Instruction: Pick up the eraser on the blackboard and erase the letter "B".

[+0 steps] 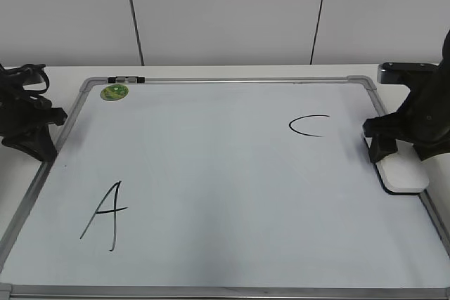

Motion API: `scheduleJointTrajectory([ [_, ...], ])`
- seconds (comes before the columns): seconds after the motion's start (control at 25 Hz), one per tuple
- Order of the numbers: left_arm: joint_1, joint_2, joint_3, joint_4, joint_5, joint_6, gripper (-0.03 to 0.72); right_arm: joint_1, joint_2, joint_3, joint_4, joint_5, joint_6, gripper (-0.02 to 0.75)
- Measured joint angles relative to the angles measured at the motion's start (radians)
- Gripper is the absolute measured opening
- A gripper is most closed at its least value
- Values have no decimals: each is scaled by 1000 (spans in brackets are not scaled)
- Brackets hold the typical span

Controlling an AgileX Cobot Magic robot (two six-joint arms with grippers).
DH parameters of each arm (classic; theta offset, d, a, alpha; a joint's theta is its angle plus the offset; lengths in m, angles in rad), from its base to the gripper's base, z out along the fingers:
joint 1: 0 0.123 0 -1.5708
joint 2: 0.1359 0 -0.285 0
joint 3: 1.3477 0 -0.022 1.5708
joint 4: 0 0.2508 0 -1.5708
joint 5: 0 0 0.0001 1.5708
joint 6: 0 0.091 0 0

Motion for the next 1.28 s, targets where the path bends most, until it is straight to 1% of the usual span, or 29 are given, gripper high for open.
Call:
scheduleJointTrajectory([
  [0.12,0,0,0,0,0,0,11,0,1,0,0,0,0,550],
  [0.36,0,0,0,0,0,0,11,0,2,-12,10,-3,0,619],
  [0.48,0,0,0,0,0,0,12,-1,2,-50,16,35,0,624],
  [0.68,0,0,0,0,2,0,21,-2,-2,-155,9,143,0,626],
  [0.8,0,3,-17,2,19,2,48,-2,-30,-195,-8,176,0,621],
  [0.84,0,5,-24,3,29,4,67,-2,-37,-202,-8,180,0,617],
  [0.88,0,7,-34,3,42,5,104,-2,-48,-212,-11,187,0,614],
  [0.96,0,13,-60,3,67,8,206,-3,-57,-228,-11,195,0,609],
  [1.08,0,13,-118,-1,94,5,422,-3,-75,-257,-11,234,0,602],
  [1.12,0,13,-134,0,106,3,469,-3,-82,-264,-13,248,-2,599],
  [1.2,0,9,-175,0,151,-3,528,-3,-100,-286,-13,279,-6,595],
  [1.28,0,-13,-210,0,196,-7,547,-3,-129,-304,-13,312,-10,594],
])
